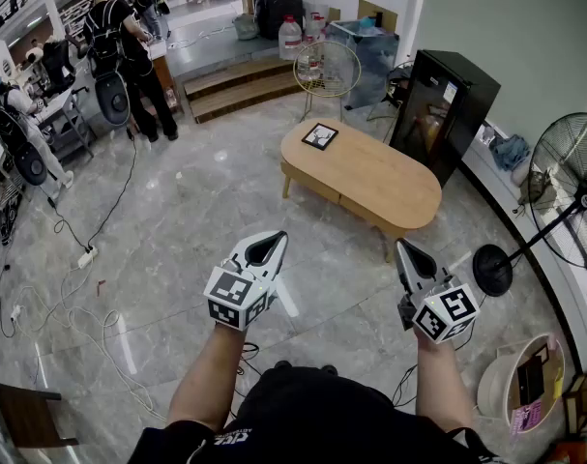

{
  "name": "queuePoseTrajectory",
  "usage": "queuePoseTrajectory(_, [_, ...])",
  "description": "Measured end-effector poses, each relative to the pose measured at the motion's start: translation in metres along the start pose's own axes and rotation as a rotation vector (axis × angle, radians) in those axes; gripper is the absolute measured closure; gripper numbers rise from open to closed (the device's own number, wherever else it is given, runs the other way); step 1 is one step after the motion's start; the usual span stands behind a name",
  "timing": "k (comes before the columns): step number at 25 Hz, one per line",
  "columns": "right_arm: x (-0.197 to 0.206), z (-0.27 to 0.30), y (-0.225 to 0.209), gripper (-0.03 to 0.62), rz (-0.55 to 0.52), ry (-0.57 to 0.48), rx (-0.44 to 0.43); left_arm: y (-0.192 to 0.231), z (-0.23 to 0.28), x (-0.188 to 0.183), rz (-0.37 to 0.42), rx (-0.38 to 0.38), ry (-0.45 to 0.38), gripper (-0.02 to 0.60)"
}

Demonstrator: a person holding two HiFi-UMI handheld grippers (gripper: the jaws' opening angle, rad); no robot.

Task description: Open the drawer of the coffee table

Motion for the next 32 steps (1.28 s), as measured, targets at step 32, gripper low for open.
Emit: queuePoseTrajectory(32, [0.009, -0.051, -0.022, 0.589, 0.022, -0.060, -0.017, -0.044, -0.011, 0.007, 0.031, -0.096, -0.057, 0.572])
Point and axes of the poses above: the fingertips, and each gripper's own axes: z forward along the fingers, y to its left, x out of its underside, the point moved 2 cm from there along -z, backward along the fingers, and after that the axes turned 15 degrees about -z, right-handed, at the moved point
